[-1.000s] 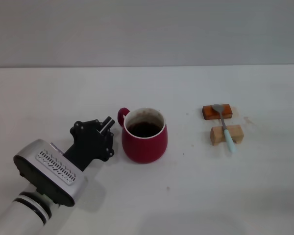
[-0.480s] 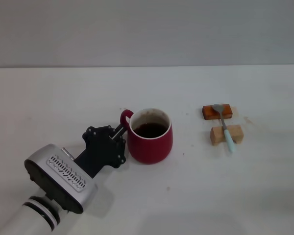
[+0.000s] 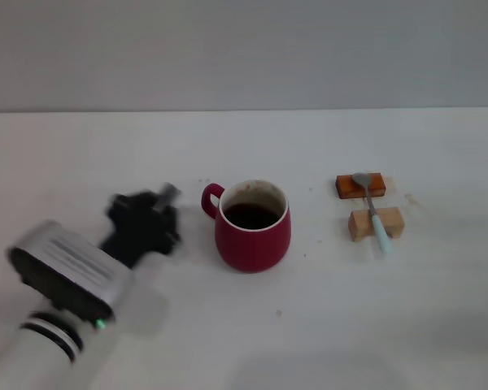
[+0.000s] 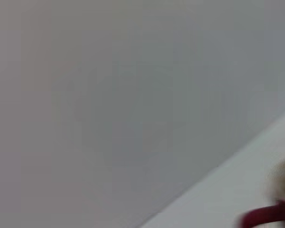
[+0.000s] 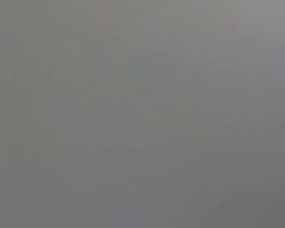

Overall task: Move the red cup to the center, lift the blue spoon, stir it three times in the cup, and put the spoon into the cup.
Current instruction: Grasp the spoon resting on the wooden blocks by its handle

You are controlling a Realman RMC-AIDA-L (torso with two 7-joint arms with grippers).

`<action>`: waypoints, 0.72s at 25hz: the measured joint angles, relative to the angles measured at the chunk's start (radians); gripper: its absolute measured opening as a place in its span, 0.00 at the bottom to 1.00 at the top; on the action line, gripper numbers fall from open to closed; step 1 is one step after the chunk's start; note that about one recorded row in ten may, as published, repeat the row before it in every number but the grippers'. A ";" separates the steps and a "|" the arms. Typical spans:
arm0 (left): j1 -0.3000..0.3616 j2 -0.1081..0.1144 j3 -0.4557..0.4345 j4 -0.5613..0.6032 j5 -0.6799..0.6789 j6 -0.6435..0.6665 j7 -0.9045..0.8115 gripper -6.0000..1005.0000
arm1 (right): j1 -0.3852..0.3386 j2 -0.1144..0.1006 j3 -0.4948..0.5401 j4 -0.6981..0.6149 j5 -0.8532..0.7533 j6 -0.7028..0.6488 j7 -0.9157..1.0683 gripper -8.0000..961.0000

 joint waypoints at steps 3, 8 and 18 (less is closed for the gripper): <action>0.008 0.004 -0.118 0.027 -0.053 0.008 -0.069 0.05 | -0.003 0.005 -0.008 0.003 -0.002 0.009 0.000 0.73; 0.018 0.008 -0.327 0.075 -0.070 0.031 -0.192 0.05 | -0.021 0.012 -0.064 0.025 -0.001 0.056 0.000 0.73; 0.006 0.016 -0.487 0.150 -0.064 0.092 -0.388 0.13 | -0.186 0.013 -0.347 0.338 0.096 0.175 -0.180 0.72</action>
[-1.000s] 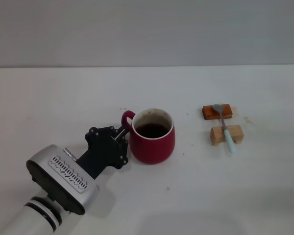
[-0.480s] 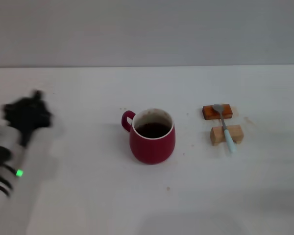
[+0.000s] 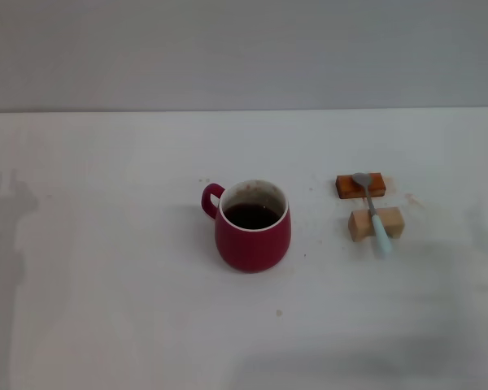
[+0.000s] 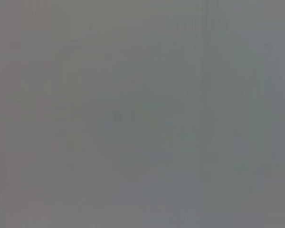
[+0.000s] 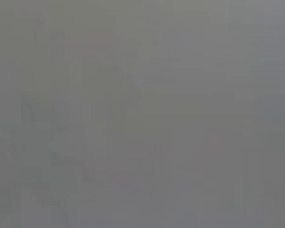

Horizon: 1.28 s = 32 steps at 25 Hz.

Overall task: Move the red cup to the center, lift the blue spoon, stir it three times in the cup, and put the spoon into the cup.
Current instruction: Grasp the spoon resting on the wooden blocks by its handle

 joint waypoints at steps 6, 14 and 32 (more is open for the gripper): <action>-0.038 0.001 -0.007 0.050 0.000 0.002 0.008 0.17 | -0.036 0.000 -0.274 0.131 0.190 -0.012 -0.181 0.71; -0.055 0.007 -0.009 0.090 0.000 0.027 0.010 0.17 | -0.020 0.000 -0.507 0.195 0.372 -0.001 -0.221 0.70; -0.064 0.013 -0.001 0.134 0.016 0.072 0.012 0.17 | 0.035 0.000 -0.589 0.189 0.495 0.180 -0.252 0.68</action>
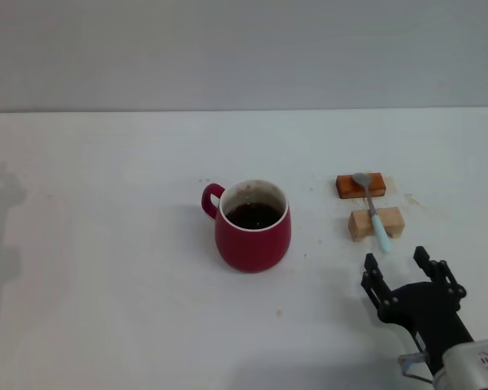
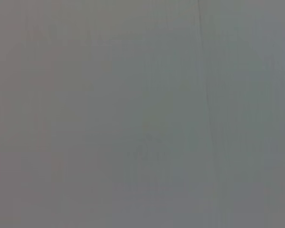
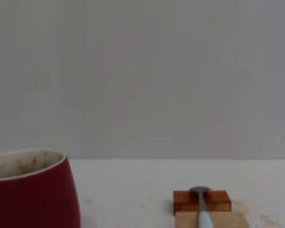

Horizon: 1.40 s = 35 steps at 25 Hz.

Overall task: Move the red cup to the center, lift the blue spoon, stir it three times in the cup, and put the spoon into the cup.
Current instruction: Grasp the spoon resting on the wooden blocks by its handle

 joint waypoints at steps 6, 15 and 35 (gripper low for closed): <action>-0.002 0.000 0.000 0.014 0.000 0.021 0.000 0.17 | 0.036 0.001 -0.004 -0.015 0.017 0.023 0.003 0.68; -0.005 0.000 0.000 0.017 -0.001 0.026 -0.001 0.17 | 0.077 0.001 0.007 -0.039 0.018 0.049 0.017 0.67; 0.006 -0.010 0.002 0.006 -0.001 0.043 -0.001 0.16 | 0.135 -0.001 0.012 -0.113 0.020 0.099 0.081 0.65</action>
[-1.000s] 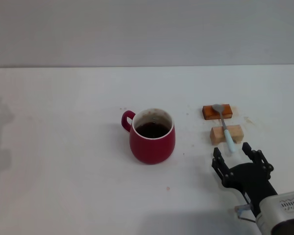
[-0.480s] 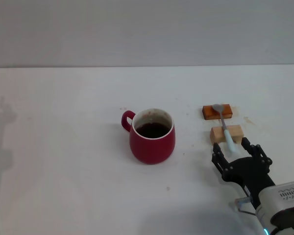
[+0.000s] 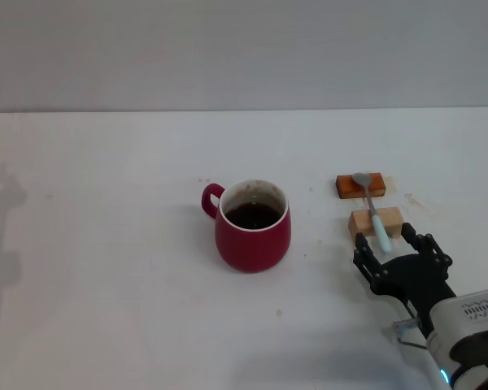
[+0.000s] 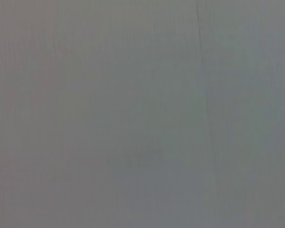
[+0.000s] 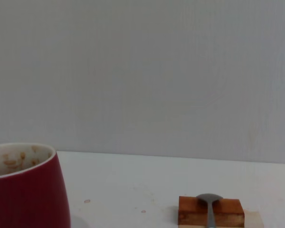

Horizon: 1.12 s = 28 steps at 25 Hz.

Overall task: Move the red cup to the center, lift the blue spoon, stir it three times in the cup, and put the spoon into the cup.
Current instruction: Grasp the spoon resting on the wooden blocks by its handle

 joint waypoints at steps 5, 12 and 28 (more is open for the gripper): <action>0.005 -0.001 0.000 -0.005 0.000 0.002 -0.001 0.16 | 0.012 0.000 0.001 -0.011 0.000 0.013 0.010 0.64; 0.005 -0.001 0.000 -0.009 0.000 0.002 0.000 0.16 | 0.018 -0.003 0.000 -0.022 -0.005 0.024 0.025 0.64; 0.005 -0.003 0.000 -0.009 0.000 -0.002 -0.001 0.16 | 0.023 -0.005 0.001 -0.029 -0.006 0.014 0.025 0.50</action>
